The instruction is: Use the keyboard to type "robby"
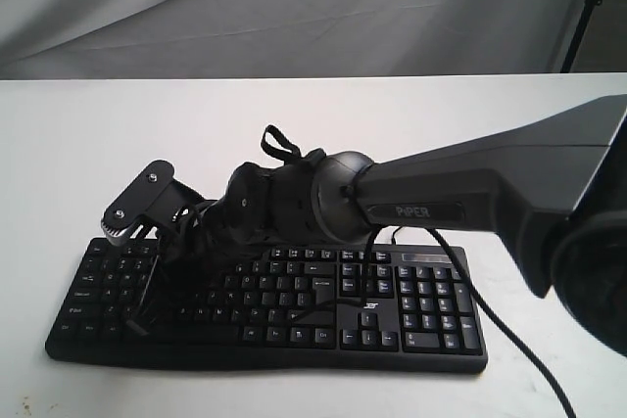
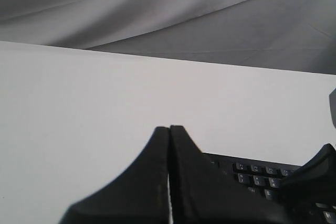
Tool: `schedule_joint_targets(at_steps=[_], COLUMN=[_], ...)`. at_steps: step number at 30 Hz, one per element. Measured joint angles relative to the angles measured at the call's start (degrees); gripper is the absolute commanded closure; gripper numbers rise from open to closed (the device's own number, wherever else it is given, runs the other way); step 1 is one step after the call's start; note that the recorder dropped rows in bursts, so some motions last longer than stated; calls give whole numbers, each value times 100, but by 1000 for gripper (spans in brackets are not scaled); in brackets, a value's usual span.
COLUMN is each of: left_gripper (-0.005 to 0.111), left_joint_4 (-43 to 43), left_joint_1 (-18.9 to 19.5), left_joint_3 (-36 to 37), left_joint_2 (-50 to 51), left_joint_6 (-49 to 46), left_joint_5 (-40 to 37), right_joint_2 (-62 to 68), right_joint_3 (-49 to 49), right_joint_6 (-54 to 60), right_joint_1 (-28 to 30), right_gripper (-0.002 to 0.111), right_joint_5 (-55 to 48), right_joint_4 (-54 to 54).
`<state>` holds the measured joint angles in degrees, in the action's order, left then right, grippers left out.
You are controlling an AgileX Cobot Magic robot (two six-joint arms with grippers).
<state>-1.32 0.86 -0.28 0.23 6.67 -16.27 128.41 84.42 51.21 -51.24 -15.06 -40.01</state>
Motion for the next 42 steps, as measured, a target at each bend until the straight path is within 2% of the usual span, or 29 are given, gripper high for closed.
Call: schedule_joint_targets(at_steps=[12,16,18,25,42], left_gripper=[107,107,107,107,107], left_joint_4=[0,0,0,0,0], left_joint_1=[0,0,0,0,0], left_joint_3=[0,0,0,0,0], left_joint_2=[0,0,0,0,0], left_joint_6=[0,0,0,0,0], left_joint_5=[0,0,0,0,0], right_joint_2=[46,-378,-831,-1634,-1265], right_joint_3=[51,37,-298,-1853,-1953], right_joint_6=[-49,-509,-644,-646,-560], right_joint_1=[-61,-22,167,532,384], right_gripper=[108,108,108,108,108], right_joint_5=[-19,-560,-597,169,655], right_joint_4=[44,634,797,860,756])
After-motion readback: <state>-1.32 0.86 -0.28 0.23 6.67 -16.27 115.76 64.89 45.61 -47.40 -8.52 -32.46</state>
